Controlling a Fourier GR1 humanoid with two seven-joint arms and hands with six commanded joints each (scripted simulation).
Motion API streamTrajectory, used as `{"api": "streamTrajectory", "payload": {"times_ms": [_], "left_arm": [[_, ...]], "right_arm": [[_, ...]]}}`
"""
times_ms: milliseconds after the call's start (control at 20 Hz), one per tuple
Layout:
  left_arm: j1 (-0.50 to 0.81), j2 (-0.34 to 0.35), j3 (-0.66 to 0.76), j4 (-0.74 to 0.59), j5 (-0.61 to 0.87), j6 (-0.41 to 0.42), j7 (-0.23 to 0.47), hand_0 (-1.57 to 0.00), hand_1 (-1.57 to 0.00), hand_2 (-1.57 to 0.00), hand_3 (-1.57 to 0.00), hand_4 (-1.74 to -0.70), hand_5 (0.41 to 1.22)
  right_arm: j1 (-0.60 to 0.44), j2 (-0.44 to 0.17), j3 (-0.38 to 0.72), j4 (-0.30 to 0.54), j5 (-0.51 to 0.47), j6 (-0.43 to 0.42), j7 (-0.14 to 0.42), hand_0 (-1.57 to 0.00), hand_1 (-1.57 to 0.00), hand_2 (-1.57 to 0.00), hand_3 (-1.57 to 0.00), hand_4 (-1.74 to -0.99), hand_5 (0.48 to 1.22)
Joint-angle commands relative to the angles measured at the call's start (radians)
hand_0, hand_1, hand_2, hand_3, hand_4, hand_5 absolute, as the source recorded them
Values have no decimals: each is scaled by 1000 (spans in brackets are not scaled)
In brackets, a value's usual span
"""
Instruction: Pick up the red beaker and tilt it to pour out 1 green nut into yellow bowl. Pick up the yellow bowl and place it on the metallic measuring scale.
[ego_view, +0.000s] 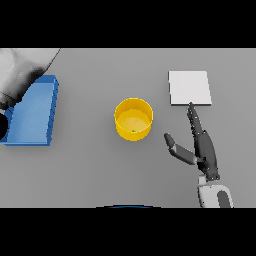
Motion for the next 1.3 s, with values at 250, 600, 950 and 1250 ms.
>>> {"api": "streamTrajectory", "payload": {"times_ms": [250,600,950,1250], "left_arm": [[105,161,431,161,394,24,89,-1571,-1571,-1571,-1538,-1738,1221],[435,215,634,80,633,249,306,-1571,-1571,-1571,-1564,-1740,1221],[826,191,744,-240,824,368,468,-1571,-1571,-1571,-1570,-1741,1221],[1084,139,758,-497,895,436,546,-1571,-1571,-1571,-1571,-1741,1098]], "right_arm": [[-12,-14,-1,-3,-3,7,7,1,1,1,1,-1118,595],[-29,-32,4,27,15,14,3,1,1,1,1,-1134,632],[-19,-33,5,24,3,25,-17,1,1,1,1,-1141,673],[-21,-47,-5,27,7,20,-14,1,1,1,1,-1171,677]]}}
